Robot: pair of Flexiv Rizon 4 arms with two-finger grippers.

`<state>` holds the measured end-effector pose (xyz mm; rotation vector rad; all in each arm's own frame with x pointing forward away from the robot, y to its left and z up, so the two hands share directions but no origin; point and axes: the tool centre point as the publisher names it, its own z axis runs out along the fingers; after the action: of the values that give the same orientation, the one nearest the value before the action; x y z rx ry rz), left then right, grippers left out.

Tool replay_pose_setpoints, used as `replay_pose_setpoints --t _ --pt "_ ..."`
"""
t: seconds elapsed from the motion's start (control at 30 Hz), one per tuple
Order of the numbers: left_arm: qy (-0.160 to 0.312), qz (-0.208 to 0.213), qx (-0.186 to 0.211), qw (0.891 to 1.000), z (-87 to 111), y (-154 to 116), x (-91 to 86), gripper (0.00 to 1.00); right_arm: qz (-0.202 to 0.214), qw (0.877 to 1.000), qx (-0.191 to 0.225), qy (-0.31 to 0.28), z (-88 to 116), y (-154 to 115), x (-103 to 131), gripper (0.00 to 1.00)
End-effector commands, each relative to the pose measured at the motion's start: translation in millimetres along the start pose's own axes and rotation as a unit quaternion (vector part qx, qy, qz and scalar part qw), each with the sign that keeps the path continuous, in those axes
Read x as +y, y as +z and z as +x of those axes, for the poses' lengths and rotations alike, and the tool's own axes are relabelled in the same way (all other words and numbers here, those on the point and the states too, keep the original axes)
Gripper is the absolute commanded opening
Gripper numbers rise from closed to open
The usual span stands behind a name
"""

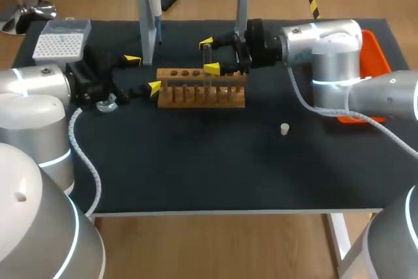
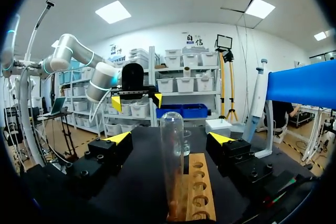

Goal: Invert the test tube, pick up the pipette, mount the tip to pipette, aspirate from beaker and dispense into the tube, eject the tip, return the pipette, and cap with the stopper.

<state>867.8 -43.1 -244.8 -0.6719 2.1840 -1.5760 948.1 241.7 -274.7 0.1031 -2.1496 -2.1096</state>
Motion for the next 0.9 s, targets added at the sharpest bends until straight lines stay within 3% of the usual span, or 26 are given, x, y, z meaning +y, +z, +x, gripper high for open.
replay_pose_setpoints --t 0.03,0.17,0.2,0.23,0.67,0.73,0.87,0.9 --pt "0.001 0.001 -0.001 1.0 0.8 -0.2 0.9 1.0 -0.002 1.0 -0.002 -0.002 -0.7 2.2 -1.0 0.87" --pt "0.001 0.001 -0.001 1.0 0.8 -0.2 0.9 1.0 -0.005 1.0 -0.008 -0.003 -0.4 2.7 -0.4 0.82" --pt "0.001 0.001 -0.001 1.0 0.8 -0.2 0.9 1.0 -0.006 1.0 -0.009 -0.004 -0.4 2.8 -0.4 0.58" --pt "0.001 0.001 -0.001 1.0 0.8 -0.2 0.9 1.0 -0.007 1.0 -0.009 -0.004 -0.4 2.8 -0.3 0.45" --pt "0.001 0.001 -0.001 1.0 0.8 -0.2 0.9 1.0 -0.007 1.0 -0.012 -0.004 1.3 3.5 -0.2 0.4" --pt "0.001 0.001 -0.001 1.0 0.8 -0.2 0.9 1.0 -0.008 1.0 -0.013 -0.004 1.5 3.2 0.0 0.31" --pt "0.001 0.001 -0.001 1.0 0.8 -0.2 0.9 1.0 -0.008 1.0 -0.013 -0.005 2.5 2.5 0.8 0.21" --pt "0.001 0.001 -0.001 1.0 0.8 -0.2 0.9 1.0 -0.008 1.0 -0.013 -0.005 2.7 2.3 1.0 0.11"
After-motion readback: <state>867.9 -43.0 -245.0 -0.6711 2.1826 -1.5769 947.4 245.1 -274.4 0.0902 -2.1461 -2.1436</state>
